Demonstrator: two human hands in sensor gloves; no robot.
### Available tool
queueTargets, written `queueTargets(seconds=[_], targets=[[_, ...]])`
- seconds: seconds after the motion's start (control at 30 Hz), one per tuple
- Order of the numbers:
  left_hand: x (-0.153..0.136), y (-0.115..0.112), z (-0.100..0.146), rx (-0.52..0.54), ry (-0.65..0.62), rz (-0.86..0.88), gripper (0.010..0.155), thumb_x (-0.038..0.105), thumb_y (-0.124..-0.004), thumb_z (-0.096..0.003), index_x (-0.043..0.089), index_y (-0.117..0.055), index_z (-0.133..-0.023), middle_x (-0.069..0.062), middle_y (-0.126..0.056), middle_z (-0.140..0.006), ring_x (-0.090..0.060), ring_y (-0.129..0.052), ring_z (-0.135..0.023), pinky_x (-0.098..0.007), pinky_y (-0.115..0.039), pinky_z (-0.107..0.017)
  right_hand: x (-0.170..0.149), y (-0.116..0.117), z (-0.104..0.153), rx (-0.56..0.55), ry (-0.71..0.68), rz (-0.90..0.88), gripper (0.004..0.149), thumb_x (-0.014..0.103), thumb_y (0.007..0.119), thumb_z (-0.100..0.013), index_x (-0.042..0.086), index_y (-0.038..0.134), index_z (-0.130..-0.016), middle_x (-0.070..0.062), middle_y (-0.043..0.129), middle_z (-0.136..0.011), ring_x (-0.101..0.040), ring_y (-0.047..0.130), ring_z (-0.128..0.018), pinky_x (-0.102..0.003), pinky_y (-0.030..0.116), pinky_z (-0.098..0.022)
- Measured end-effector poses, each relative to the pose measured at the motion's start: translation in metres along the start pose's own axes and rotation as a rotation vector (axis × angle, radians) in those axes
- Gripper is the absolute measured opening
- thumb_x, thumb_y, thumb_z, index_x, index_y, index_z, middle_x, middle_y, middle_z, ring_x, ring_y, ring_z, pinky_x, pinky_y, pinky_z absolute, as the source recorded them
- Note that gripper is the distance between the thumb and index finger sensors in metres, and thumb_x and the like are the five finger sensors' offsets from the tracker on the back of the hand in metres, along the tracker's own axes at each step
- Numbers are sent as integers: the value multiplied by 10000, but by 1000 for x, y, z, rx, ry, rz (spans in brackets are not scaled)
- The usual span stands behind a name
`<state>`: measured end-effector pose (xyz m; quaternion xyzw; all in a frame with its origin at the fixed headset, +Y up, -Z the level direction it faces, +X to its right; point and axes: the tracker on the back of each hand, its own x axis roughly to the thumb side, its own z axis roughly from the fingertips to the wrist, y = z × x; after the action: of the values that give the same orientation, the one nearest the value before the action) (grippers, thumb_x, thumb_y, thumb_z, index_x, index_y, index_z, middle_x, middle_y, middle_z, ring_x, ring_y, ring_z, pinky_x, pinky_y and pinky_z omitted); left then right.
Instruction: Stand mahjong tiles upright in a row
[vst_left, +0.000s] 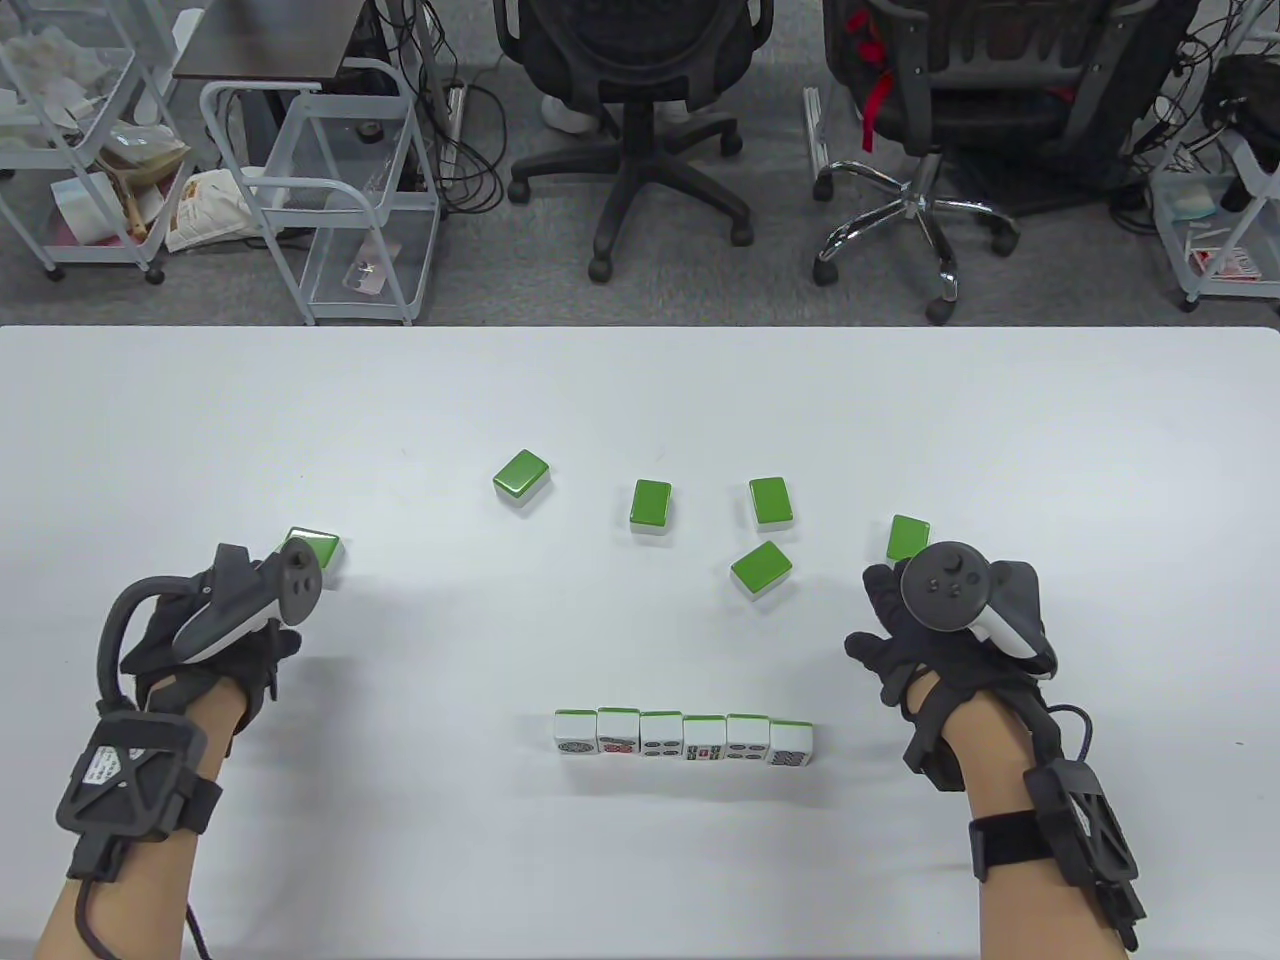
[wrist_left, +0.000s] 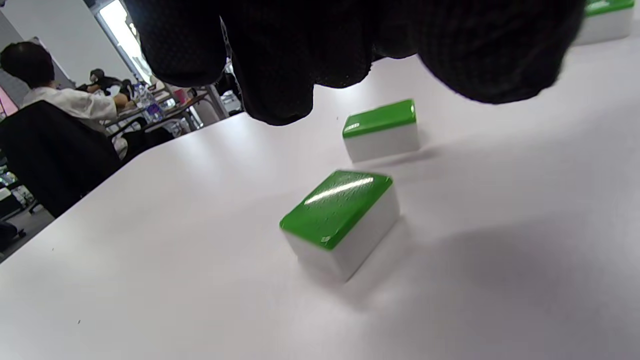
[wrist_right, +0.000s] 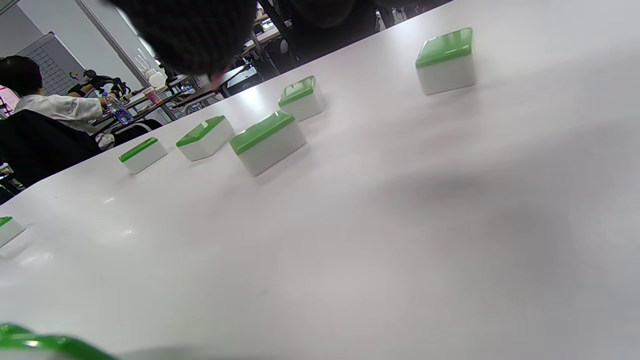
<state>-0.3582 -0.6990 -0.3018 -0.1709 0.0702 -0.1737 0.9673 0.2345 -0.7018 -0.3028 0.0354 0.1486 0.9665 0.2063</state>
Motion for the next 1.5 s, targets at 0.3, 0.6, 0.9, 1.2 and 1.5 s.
queueTargets(seconds=[0.3, 0.6, 0.9, 1.2, 1.5], targets=[[-4, -37, -8, -52, -118, 12, 749, 465, -836, -252, 573, -484, -904, 240, -407, -1126, -272, -678, -1083, -531, -674, -736, -1, 2, -1, 12, 11, 6, 766, 429, 790, -352, 92, 490, -972, -275, 362, -1051, -636, 376, -898, -726, 447, -586], [6, -48, -23, -33, -87, -92, 745, 405, -867, -263, 579, -500, -888, 236, -472, -1111, -177, -891, -946, -474, -789, -668, -2, 2, -1, 22, 9, 10, 757, 418, 799, -354, 106, 495, -972, -230, 378, -1062, -623, 386, -905, -721, 454, -589], [3, -54, -29, -6, -53, -2, 769, 471, -883, -212, 556, -538, -894, 180, -637, -1033, -71, -960, -802, -413, -810, -650, -2, 1, -1, 23, 8, 9, 755, 417, 797, -351, 108, 498, -972, -229, 380, -1062, -626, 385, -902, -722, 455, -588], [46, -6, 10, -105, -342, 177, 791, 453, -886, -202, 478, -559, -922, 99, -681, -1026, -62, -1043, -701, -398, -834, -634, -2, 1, -1, 27, 10, 9, 755, 412, 796, -352, 102, 496, -971, -237, 375, -1061, -622, 385, -905, -722, 454, -589], [135, 25, 43, -257, -669, 297, 820, 469, -881, -193, 357, -559, -939, 60, -748, -1006, -58, -1102, -694, -376, -846, -629, -2, -1, 0, 22, 1, -3, 755, 411, 796, -352, 100, 496, -971, -239, 377, -1060, -628, 384, -900, -722, 454, -588]])
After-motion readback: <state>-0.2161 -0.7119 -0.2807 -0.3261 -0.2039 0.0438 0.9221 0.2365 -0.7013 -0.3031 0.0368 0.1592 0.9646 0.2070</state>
